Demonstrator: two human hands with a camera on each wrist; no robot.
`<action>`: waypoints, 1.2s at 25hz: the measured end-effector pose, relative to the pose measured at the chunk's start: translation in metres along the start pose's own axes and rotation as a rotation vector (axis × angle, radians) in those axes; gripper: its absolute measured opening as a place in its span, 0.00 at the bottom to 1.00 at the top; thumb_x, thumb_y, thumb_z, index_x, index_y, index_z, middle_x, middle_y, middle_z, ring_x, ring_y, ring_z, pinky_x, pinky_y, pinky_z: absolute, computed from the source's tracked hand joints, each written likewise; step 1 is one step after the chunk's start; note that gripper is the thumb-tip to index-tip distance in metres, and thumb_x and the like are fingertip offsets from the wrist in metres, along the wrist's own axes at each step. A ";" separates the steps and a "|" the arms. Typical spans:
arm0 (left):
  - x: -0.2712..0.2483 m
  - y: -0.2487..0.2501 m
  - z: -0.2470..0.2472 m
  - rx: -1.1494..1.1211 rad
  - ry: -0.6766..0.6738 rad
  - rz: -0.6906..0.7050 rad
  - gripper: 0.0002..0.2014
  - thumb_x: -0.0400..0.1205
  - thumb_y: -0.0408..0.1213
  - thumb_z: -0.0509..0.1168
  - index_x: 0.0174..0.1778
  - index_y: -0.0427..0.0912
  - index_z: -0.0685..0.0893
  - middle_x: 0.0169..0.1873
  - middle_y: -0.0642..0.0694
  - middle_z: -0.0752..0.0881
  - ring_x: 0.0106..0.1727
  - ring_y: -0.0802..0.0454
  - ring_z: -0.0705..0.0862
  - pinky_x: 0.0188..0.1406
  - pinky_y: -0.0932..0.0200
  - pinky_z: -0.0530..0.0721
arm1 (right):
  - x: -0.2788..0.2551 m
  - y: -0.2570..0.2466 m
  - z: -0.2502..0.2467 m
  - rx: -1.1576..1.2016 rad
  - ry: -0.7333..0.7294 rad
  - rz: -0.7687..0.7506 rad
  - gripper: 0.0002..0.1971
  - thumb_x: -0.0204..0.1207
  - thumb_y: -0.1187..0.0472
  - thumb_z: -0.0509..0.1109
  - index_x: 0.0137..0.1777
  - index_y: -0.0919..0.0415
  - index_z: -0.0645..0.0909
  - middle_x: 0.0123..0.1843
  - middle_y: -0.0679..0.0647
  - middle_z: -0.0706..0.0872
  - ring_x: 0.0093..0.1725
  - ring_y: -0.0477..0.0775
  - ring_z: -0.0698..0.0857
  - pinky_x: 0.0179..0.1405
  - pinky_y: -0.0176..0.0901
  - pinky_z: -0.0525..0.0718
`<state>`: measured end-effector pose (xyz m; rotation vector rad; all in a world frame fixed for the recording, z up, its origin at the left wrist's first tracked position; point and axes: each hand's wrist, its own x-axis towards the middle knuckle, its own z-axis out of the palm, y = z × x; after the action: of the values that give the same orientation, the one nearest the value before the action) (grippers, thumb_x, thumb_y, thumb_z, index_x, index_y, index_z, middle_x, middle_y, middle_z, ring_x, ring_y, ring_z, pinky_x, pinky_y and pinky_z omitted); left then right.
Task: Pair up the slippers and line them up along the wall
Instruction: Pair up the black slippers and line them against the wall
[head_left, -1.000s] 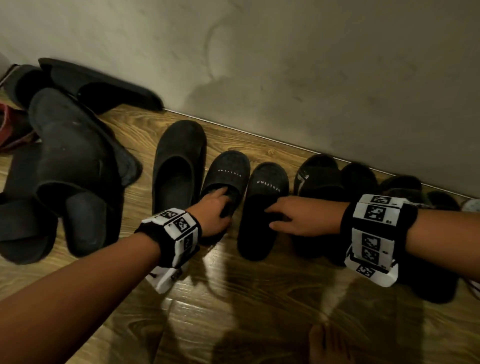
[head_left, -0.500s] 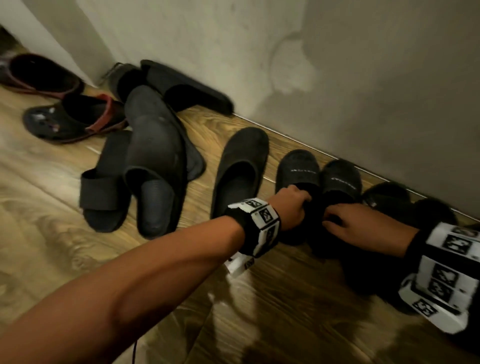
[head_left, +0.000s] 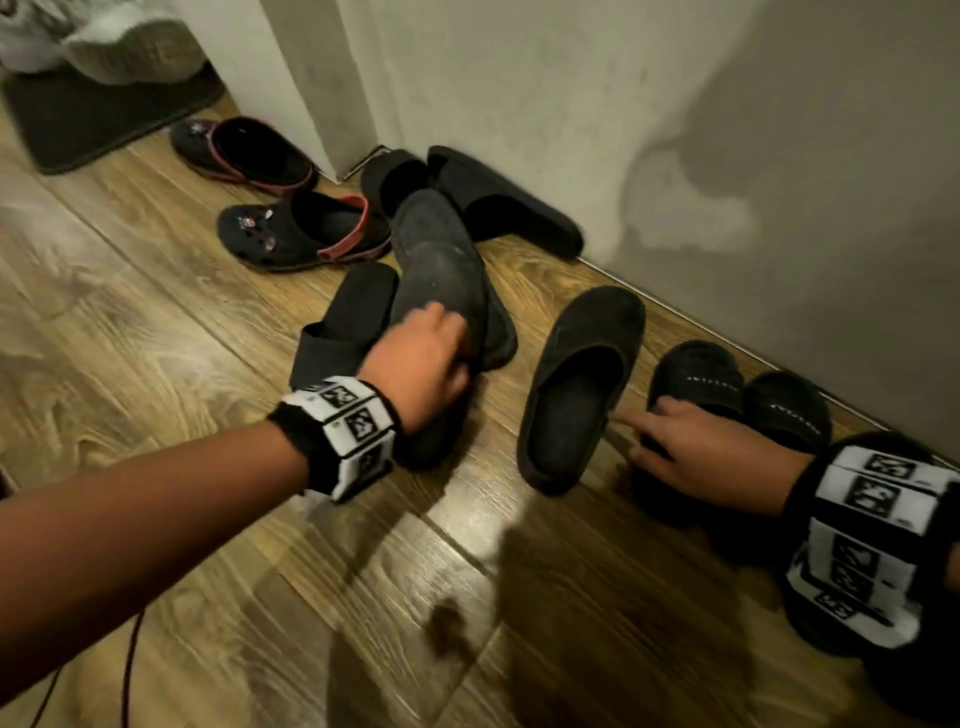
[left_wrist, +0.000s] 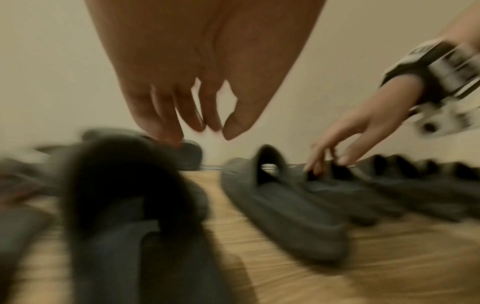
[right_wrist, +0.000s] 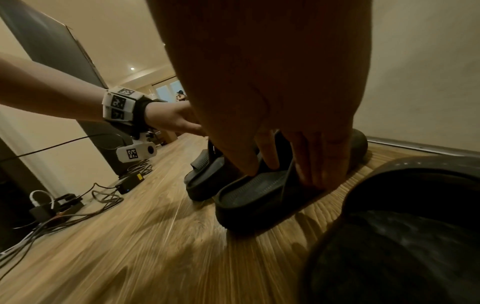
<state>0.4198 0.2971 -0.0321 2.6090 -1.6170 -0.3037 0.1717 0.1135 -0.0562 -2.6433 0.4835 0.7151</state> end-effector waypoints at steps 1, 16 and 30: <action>0.001 -0.018 -0.003 0.046 0.090 -0.105 0.19 0.75 0.44 0.67 0.57 0.38 0.74 0.56 0.35 0.78 0.57 0.34 0.79 0.55 0.41 0.79 | 0.006 -0.002 -0.005 -0.019 0.013 0.027 0.27 0.84 0.45 0.54 0.81 0.34 0.53 0.60 0.56 0.75 0.52 0.51 0.75 0.52 0.44 0.78; 0.017 -0.055 0.008 -0.227 0.004 -0.308 0.13 0.80 0.41 0.63 0.51 0.33 0.77 0.48 0.26 0.85 0.52 0.28 0.84 0.49 0.41 0.82 | 0.049 -0.017 -0.032 0.117 0.021 0.281 0.26 0.84 0.48 0.58 0.73 0.67 0.69 0.72 0.73 0.71 0.70 0.72 0.75 0.71 0.57 0.75; 0.081 0.088 0.015 -0.236 -0.052 -0.005 0.14 0.81 0.40 0.60 0.57 0.35 0.79 0.52 0.29 0.86 0.55 0.30 0.85 0.48 0.45 0.81 | -0.096 0.039 -0.054 0.356 0.481 0.369 0.42 0.71 0.30 0.55 0.76 0.61 0.71 0.62 0.57 0.79 0.64 0.58 0.81 0.60 0.47 0.75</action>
<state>0.3743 0.1861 -0.0446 2.4474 -1.4867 -0.5316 0.0993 0.0785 0.0292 -2.3890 1.1347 0.0534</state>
